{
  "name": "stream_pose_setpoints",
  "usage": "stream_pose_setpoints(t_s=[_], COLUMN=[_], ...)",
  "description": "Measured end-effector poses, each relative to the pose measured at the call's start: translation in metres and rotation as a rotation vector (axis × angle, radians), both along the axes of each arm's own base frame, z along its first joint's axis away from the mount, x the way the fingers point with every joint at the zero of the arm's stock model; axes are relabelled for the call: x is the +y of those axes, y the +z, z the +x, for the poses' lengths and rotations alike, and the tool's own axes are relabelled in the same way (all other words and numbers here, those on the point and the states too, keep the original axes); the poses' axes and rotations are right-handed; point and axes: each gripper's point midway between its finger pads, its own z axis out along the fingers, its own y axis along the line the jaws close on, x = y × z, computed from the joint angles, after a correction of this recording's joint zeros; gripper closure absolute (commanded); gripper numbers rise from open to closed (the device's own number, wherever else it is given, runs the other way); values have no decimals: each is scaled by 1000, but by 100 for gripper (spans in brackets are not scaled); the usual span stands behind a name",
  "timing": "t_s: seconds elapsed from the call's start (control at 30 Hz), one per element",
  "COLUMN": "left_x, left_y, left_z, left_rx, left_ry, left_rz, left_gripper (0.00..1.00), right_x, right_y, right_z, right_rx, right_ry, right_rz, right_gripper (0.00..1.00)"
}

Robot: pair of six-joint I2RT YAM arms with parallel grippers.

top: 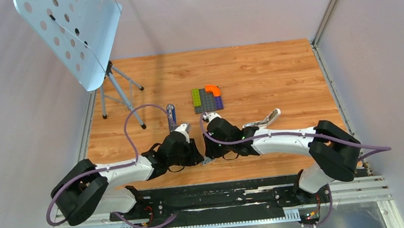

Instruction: Load the staples into the stapler

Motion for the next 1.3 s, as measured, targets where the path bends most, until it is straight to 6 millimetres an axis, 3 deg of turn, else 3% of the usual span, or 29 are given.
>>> stream_pose_setpoints(t_s=[0.13, 0.27, 0.37, 0.8, 1.1, 1.3], left_x=[5, 2, 1, -5, -10, -8], left_y=[11, 35, 42, 28, 15, 2], left_z=[1, 8, 11, 2, 2, -2], left_rx=[-21, -86, -114, -135, -136, -118], left_ry=[-3, -24, -53, -187, -220, -236], left_rz=[26, 19, 37, 236, 344, 392], left_gripper=[65, 63, 63, 57, 56, 61], right_x=[-7, -13, -18, -65, -78, -83], right_y=[1, 16, 27, 25, 25, 24], right_z=[1, 5, 7, 19, 20, 22], right_rx=[-16, -55, -85, -124, -131, -133], right_ry=[-7, -24, -40, -139, -170, -184], right_rz=[-25, -14, 6, -1, 7, 10], right_gripper=[70, 68, 65, 57, 55, 55])
